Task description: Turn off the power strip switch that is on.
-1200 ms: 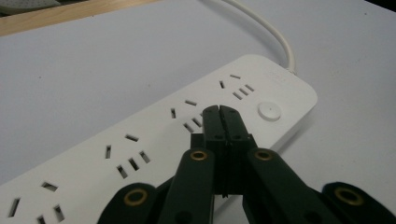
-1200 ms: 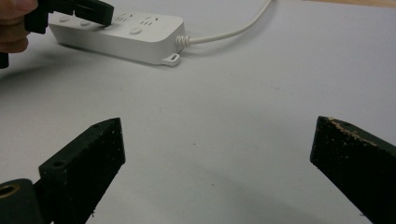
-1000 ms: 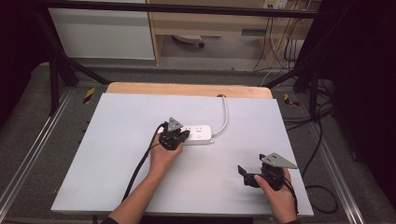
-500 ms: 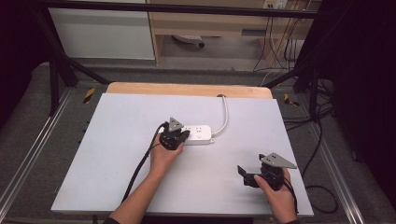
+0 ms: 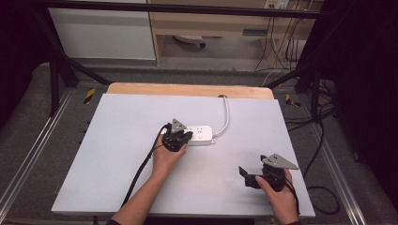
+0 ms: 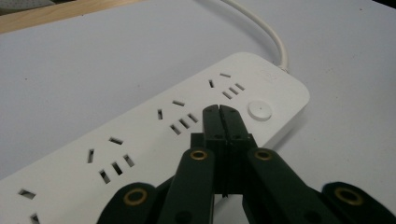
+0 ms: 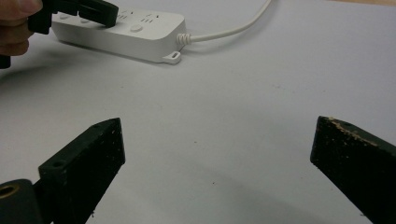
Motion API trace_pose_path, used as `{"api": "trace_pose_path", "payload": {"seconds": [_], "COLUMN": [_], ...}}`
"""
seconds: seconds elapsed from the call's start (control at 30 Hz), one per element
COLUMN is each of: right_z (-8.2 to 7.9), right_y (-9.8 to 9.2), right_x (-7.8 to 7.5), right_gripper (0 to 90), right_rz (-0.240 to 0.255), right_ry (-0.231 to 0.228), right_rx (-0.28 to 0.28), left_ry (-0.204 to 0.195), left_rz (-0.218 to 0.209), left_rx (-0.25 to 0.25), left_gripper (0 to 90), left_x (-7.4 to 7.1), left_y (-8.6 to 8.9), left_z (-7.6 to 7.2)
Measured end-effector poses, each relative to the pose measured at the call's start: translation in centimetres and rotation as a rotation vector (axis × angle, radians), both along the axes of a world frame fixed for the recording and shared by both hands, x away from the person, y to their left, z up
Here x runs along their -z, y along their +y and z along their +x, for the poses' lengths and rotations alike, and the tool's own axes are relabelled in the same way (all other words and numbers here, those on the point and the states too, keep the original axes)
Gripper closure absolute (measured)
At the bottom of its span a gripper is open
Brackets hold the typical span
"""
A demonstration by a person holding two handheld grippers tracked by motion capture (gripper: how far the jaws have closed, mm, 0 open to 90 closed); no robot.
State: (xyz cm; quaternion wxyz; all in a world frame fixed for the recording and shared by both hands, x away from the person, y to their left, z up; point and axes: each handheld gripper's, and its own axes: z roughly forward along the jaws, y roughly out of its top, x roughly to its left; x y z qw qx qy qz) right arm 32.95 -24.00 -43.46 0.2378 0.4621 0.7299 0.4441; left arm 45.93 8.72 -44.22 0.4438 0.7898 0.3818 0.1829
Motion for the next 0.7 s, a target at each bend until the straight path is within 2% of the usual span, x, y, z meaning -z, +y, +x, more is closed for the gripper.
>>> {"api": "trace_pose_path", "payload": {"seconds": [0.27, 0.43, 0.53, 0.6, 0.7], "right_z": [0.02, 0.05, 0.04, 0.03, 0.04], "right_y": [-0.03, 0.01, 0.02, 0.01, 0.02], "right_x": [0.01, 0.03, 0.03, 0.03, 0.03], "right_gripper": [3.5, 3.5, 3.5, 3.5, 3.5], "right_rz": [0.001, 0.0, -0.001, 0.0, 0.001], "right_ry": [0.001, 0.003, 0.003, 0.003, 0.005], "right_rx": [0.0, -0.002, -0.002, -0.001, 0.0], "left_ry": [0.007, 0.0, 0.008, -0.002, -0.004], "left_rz": [-0.027, -0.023, -0.035, -0.018, -0.02], "left_rx": [-0.021, -0.024, -0.028, -0.023, -0.022], "left_gripper": [90.0, 90.0, 90.0, 90.0, 90.0], "left_x": [0.13, 0.17, 0.2, 0.16, 0.2], "left_y": [0.33, 0.32, 0.43, 0.34, 0.37], "left_z": [0.03, 0.0, 0.11, 0.05, 0.05]}}
